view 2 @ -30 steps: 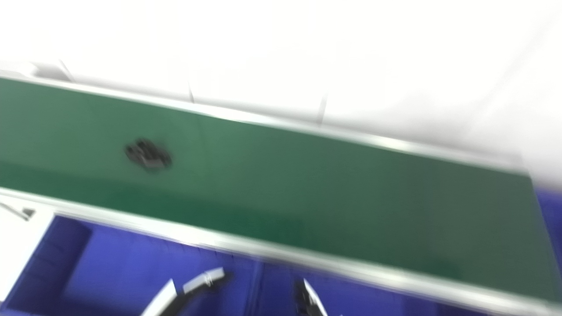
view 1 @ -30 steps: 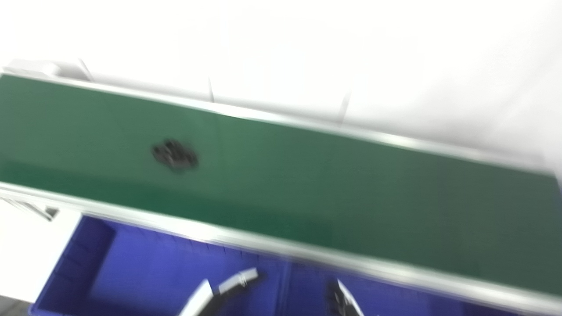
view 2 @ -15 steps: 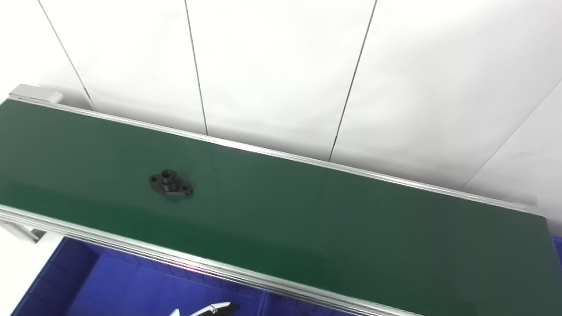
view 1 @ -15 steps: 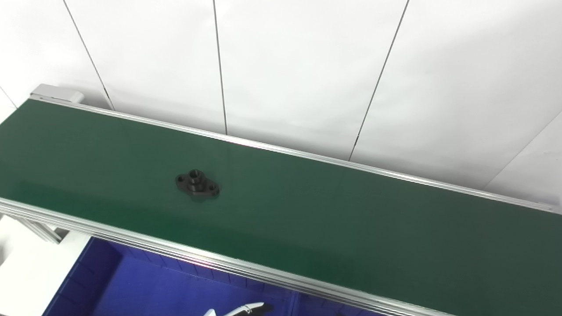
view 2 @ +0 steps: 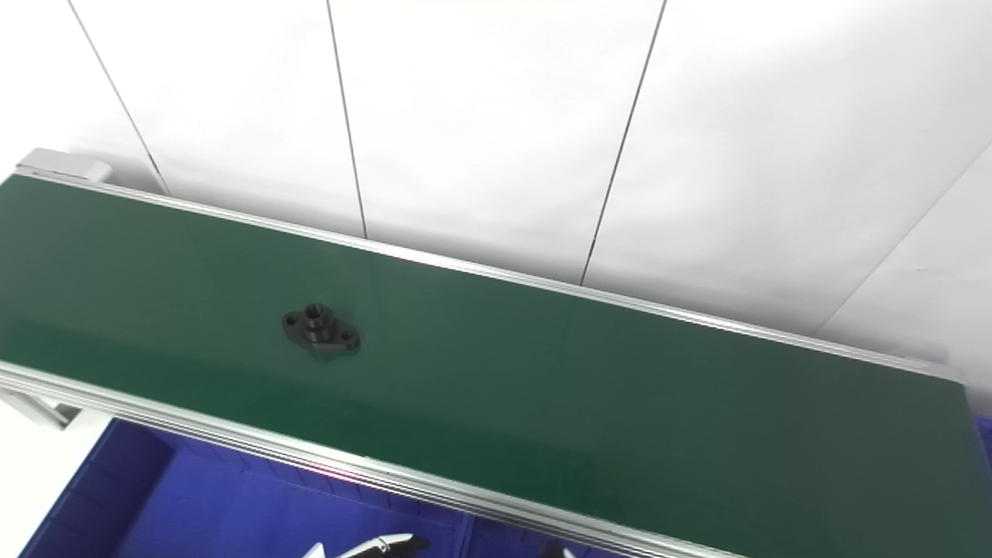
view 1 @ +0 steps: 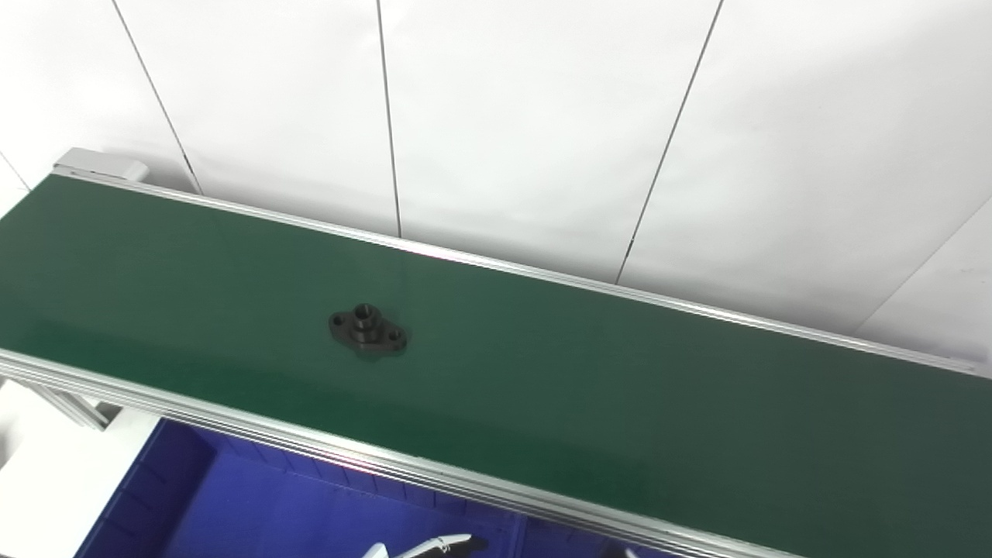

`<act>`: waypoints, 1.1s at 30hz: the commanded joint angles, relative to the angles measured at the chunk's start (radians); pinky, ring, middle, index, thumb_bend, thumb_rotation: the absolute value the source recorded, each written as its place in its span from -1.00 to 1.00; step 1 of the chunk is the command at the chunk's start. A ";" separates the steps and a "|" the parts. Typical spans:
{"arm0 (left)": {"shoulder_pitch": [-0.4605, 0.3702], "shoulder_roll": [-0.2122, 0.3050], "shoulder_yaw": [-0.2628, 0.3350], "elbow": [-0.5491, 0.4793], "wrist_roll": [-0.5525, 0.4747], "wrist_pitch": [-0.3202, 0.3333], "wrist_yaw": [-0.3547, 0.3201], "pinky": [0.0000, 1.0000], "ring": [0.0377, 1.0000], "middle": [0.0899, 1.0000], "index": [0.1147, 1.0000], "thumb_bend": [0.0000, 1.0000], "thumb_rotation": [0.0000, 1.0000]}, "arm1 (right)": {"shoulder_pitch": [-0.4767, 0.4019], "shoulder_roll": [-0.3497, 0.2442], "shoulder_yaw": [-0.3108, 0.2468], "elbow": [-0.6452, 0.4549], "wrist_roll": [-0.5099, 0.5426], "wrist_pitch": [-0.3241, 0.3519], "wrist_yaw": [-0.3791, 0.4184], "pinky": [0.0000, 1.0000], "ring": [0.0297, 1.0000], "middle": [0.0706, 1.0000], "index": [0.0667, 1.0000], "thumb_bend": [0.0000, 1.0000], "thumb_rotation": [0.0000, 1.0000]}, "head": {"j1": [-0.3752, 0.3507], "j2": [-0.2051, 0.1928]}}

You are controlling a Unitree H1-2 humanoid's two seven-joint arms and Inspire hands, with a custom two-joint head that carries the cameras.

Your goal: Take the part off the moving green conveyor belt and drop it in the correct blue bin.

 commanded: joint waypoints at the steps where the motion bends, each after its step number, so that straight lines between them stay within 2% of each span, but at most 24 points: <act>1: -0.003 0.004 0.002 -0.018 0.002 -0.034 0.014 0.45 0.60 0.67 0.60 0.47 0.43 | 0.014 -0.003 0.010 -0.058 0.020 -0.060 -0.022 0.30 0.49 0.59 0.68 0.45 -0.03 | -0.001 0.000; 7: -0.012 0.004 -0.002 -0.011 0.007 -0.034 0.022 0.45 0.59 0.66 0.60 0.48 0.44 | 0.007 -0.006 -0.009 -0.169 0.064 -0.060 0.008 0.17 0.36 0.49 0.62 0.39 -0.11 | -0.014 0.005; 11: -0.012 0.007 -0.003 -0.013 -0.001 -0.034 0.014 0.47 0.61 0.66 0.60 0.48 0.45 | -0.023 0.006 -0.028 -0.229 0.077 -0.059 0.037 0.11 0.30 0.45 0.56 0.37 -0.29 | -0.020 0.012; 17: -0.013 0.012 -0.003 -0.024 0.007 -0.034 0.018 0.45 0.60 0.66 0.60 0.49 0.46 | -0.084 0.000 -0.066 -0.300 0.066 -0.057 0.085 0.00 0.22 0.40 0.52 0.34 -0.34 | -0.031 0.028; 20: -0.015 0.011 -0.005 -0.027 0.009 -0.034 0.023 0.44 0.60 0.66 0.60 0.48 0.45 | -0.102 0.015 -0.090 -0.335 0.086 -0.047 0.112 -0.05 0.16 0.36 0.52 0.37 -0.36 | -0.037 0.036; 25: -0.016 0.011 -0.006 -0.027 0.003 -0.034 0.025 0.44 0.60 0.66 0.60 0.48 0.43 | -0.167 0.050 -0.132 -0.379 0.067 0.022 0.151 -0.04 0.14 0.34 0.54 0.37 -0.43 | -0.064 0.051; 27: -0.017 0.012 -0.006 -0.029 0.004 -0.034 0.029 0.45 0.60 0.66 0.61 0.48 0.44 | -0.200 0.059 -0.150 -0.385 0.047 0.051 0.168 -0.02 0.14 0.33 0.55 0.40 -0.38 | -0.081 0.055; 30: -0.016 0.015 -0.004 -0.035 -0.005 -0.034 0.025 0.45 0.60 0.66 0.62 0.46 0.39 | -0.249 0.068 -0.174 -0.391 0.013 0.092 0.199 0.03 0.23 0.40 0.59 0.46 -0.21 | -0.102 0.060; 31: -0.017 0.018 -0.004 -0.036 -0.006 -0.034 0.025 0.45 0.60 0.66 0.62 0.46 0.39 | -0.261 0.073 -0.178 -0.391 0.001 0.100 0.206 0.03 0.24 0.41 0.59 0.47 -0.19 | -0.140 0.066; 32: -0.018 0.021 -0.005 -0.036 -0.005 -0.034 0.028 0.45 0.60 0.66 0.62 0.46 0.40 | -0.279 0.076 -0.182 -0.395 -0.008 0.122 0.217 0.06 0.27 0.44 0.59 0.50 -0.18 | -0.147 0.067; 33: -0.019 0.025 -0.006 -0.037 -0.008 -0.034 0.029 0.45 0.60 0.66 0.62 0.46 0.40 | -0.301 0.079 -0.185 -0.401 -0.019 0.151 0.231 0.07 0.28 0.45 0.59 0.51 -0.18 | -0.193 0.075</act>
